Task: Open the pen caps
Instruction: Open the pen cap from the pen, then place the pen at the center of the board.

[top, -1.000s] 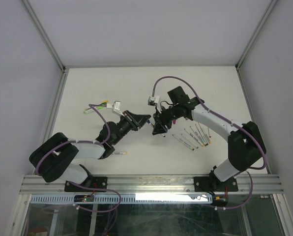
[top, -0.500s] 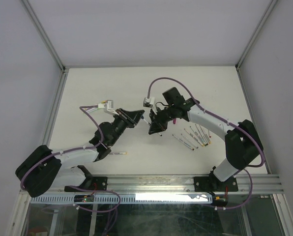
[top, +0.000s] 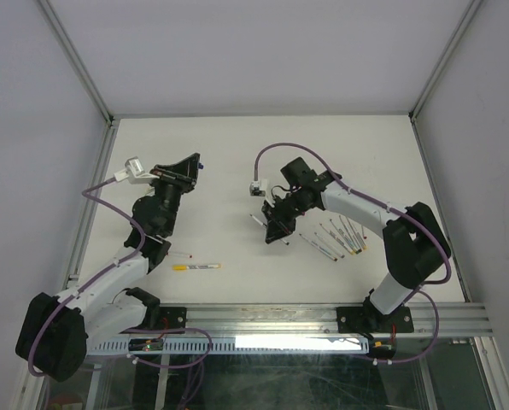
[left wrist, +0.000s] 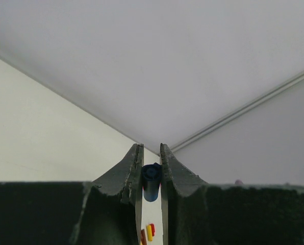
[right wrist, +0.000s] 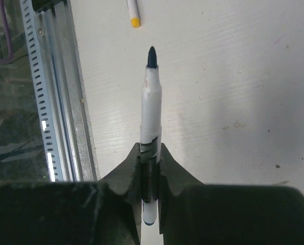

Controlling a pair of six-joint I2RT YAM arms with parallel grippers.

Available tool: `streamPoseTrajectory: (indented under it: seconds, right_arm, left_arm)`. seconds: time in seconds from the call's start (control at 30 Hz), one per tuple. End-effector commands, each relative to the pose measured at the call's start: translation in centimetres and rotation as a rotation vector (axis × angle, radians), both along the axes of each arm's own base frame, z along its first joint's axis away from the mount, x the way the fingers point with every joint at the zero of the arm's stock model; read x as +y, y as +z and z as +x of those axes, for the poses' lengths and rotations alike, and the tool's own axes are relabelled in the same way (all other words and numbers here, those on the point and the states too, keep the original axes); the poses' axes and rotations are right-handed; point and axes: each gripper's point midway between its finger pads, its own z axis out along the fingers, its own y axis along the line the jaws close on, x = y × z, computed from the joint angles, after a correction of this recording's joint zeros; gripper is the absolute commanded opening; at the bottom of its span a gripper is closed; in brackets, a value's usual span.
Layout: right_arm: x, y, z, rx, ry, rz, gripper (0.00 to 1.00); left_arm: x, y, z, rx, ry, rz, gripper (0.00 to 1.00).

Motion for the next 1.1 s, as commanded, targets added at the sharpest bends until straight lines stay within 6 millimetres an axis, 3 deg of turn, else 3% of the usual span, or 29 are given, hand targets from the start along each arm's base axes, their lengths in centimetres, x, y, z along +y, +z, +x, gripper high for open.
streamPoseTrajectory:
  seconds: [0.0, 0.2, 0.43, 0.67, 1.07]
  right_arm:
    - [-1.2, 0.6, 0.0, -0.08, 0.004, -0.043, 0.0]
    - [-5.4, -1.9, -0.8, -0.121, -0.047, -0.26, 0.0]
    - [-9.1, -5.0, -1.8, -0.101, -0.122, -0.494, 0.01]
    - [-10.2, -6.7, -1.4, -0.054, -0.228, -0.632, 0.03]
    - [-11.6, -8.6, -0.1, -0.109, -0.261, -0.754, 0.06]
  left_arm:
    - [-0.7, -0.7, -1.9, 0.005, -0.081, 0.057, 0.0]
    - [-0.9, -4.1, -4.8, 0.061, -0.165, 0.075, 0.0]
    - [-0.9, -5.8, -6.5, 0.085, -0.214, 0.029, 0.0]
    - [-1.2, -6.1, -6.7, 0.099, -0.232, 0.022, 0.0]
    - [-1.8, -6.6, -6.8, 0.111, -0.266, -0.012, 0.0]
